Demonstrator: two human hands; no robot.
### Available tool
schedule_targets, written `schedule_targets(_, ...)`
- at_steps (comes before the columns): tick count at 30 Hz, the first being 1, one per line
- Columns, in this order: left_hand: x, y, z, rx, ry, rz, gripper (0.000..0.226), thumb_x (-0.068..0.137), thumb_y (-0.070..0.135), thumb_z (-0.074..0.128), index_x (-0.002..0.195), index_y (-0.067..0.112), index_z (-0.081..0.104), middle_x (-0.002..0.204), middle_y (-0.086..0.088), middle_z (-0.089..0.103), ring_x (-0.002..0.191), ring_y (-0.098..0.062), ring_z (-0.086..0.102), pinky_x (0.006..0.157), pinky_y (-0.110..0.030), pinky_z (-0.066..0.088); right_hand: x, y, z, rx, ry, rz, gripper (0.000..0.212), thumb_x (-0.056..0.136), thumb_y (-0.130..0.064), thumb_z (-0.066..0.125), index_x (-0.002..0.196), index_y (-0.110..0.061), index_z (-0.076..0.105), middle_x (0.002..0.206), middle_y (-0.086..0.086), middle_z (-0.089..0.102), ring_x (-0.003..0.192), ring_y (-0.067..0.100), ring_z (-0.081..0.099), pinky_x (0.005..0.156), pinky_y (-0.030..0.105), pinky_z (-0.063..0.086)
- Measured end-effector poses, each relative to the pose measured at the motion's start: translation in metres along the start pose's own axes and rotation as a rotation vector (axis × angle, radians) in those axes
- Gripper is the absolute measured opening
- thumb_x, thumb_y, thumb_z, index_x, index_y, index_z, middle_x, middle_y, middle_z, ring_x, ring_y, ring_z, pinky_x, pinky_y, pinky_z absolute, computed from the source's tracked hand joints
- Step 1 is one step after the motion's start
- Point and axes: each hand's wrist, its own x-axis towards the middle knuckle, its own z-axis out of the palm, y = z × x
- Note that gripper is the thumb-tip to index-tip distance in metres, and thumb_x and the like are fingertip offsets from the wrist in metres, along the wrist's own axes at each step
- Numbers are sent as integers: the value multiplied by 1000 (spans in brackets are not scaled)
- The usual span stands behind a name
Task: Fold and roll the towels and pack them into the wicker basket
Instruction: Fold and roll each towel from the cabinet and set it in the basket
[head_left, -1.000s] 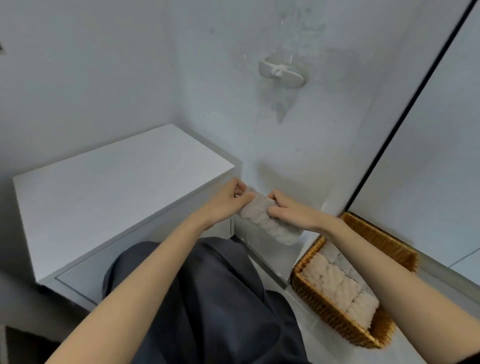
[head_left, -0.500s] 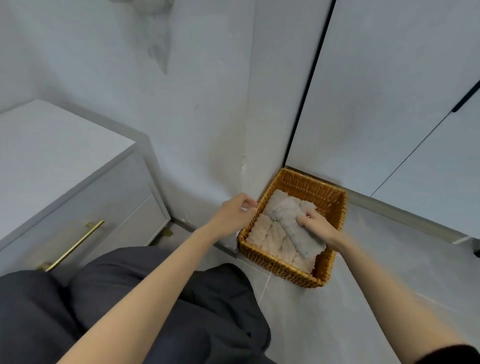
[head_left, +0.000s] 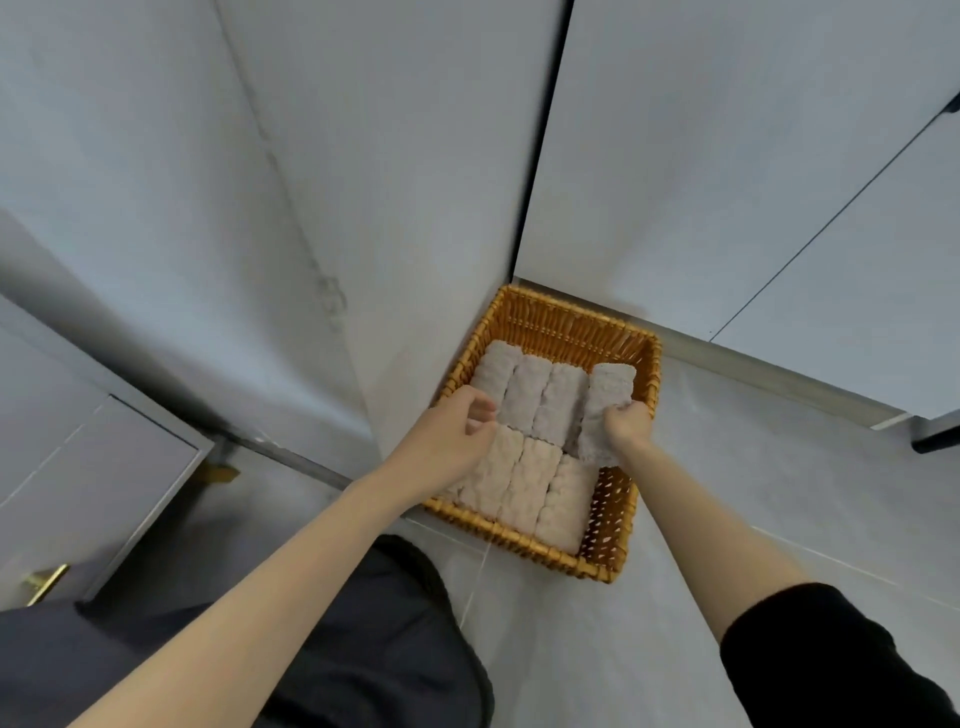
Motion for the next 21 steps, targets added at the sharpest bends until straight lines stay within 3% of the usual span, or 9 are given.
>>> schedule_targets(2,9,-5,6,-4,-25,-4,28,97,26,48,125,22,50,113,13,53,95,4,49,70,-9,38,12,0,8,-70,33,3,38,99,-13,40,133,2,36,130,21,47,118,35,49,96,41,41)
schedule_targets(4,15,-8,8,-3,-43,-5,28,97,27,47,125,23,49,114,14,53,93,6,48,71,-9,38,21,-2,19,-115,62,0,41,99,-11,39,136,3,31,138,23,42,126,38,43,102,42,37)
schedule_targets(9,31,-12,11,-28,-46,-24,27,98,26,46,124,24,50,117,12,55,103,0,51,76,-11,40,40,5,40,-133,48,58,41,98,-7,37,138,4,32,137,24,43,125,38,45,102,43,39)
schedule_targets(12,36,-15,13,-32,-41,-34,25,98,27,46,123,25,50,115,14,55,99,5,50,74,-10,39,48,14,46,-114,-44,120,35,99,-4,35,131,7,43,132,22,50,120,36,49,98,38,42)
schedule_targets(14,39,-17,16,-27,-46,-36,25,98,27,45,123,25,51,114,14,55,97,6,49,73,-10,39,48,17,47,-227,-37,77,34,98,-3,38,129,8,45,131,24,50,119,36,50,96,38,43)
schedule_targets(18,37,-19,16,-18,-59,-43,24,99,29,45,122,25,51,113,15,54,97,6,49,73,-10,39,38,24,48,-418,116,-324,66,94,0,44,150,-9,12,152,16,21,135,33,26,104,44,34)
schedule_targets(21,35,-20,15,2,-60,-41,23,99,29,45,121,27,51,113,16,54,97,7,49,72,-10,38,29,24,46,-622,131,-670,74,91,-3,50,151,-24,14,158,8,9,143,30,12,108,49,32)
